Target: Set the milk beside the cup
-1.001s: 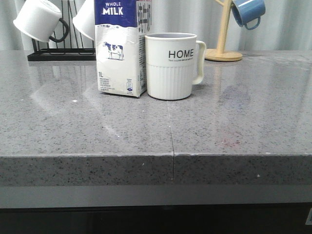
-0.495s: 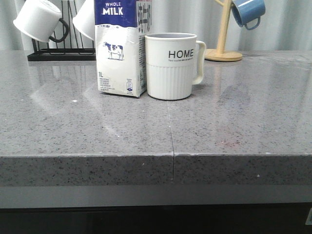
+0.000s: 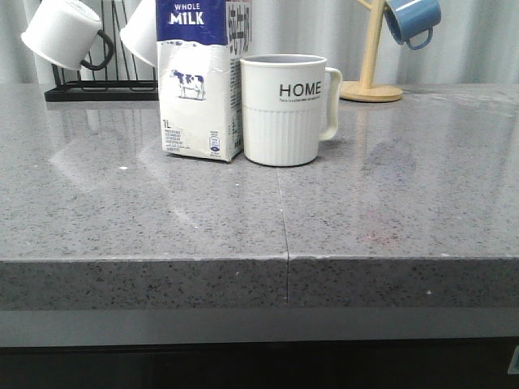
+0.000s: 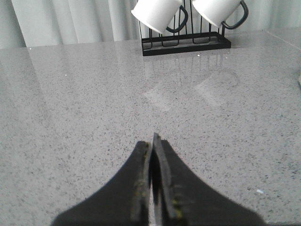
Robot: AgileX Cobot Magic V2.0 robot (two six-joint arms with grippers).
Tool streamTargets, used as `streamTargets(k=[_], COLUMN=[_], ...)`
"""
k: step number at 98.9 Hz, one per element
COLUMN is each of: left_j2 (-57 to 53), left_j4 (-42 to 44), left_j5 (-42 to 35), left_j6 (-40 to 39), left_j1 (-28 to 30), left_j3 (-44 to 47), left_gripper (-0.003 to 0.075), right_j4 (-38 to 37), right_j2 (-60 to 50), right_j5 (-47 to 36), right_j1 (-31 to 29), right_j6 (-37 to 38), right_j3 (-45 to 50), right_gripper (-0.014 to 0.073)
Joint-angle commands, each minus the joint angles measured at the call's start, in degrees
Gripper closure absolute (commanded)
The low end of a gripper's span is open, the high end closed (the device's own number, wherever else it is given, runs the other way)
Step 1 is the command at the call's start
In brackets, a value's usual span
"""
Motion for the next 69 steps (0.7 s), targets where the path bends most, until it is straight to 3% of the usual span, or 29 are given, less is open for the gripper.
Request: streamTargets(k=[1, 13, 16, 69], left_j2=[-2.2, -4.7, -4.7, -4.7], left_j4=[0.2, 2.4, 2.4, 0.6], left_j5=[-9.5, -12.7, -10.0, -10.7], left_j6=[-2.5, -8.1, -8.1, -7.9], left_j1=[0.0, -0.1, -0.1, -0.4], left_j3=[3.7, 8.9, 8.7, 8.7], left_gripper=[0.0741, 0.0741, 0.0741, 0.0741], right_j4=[-0.5, -0.5, -0.5, -0.5], right_j2=[0.6, 0.6, 0.6, 0.6], right_j5=[-4.8, -4.8, -4.7, -4.8], right_j1=[-0.1, -0.1, -0.1, -0.1], right_j6=[0.0, 0.0, 0.0, 0.0], right_j3=[-1.6, -1.6, -1.6, -1.6], right_gripper=[0.0653, 0.0653, 0.0653, 0.0653])
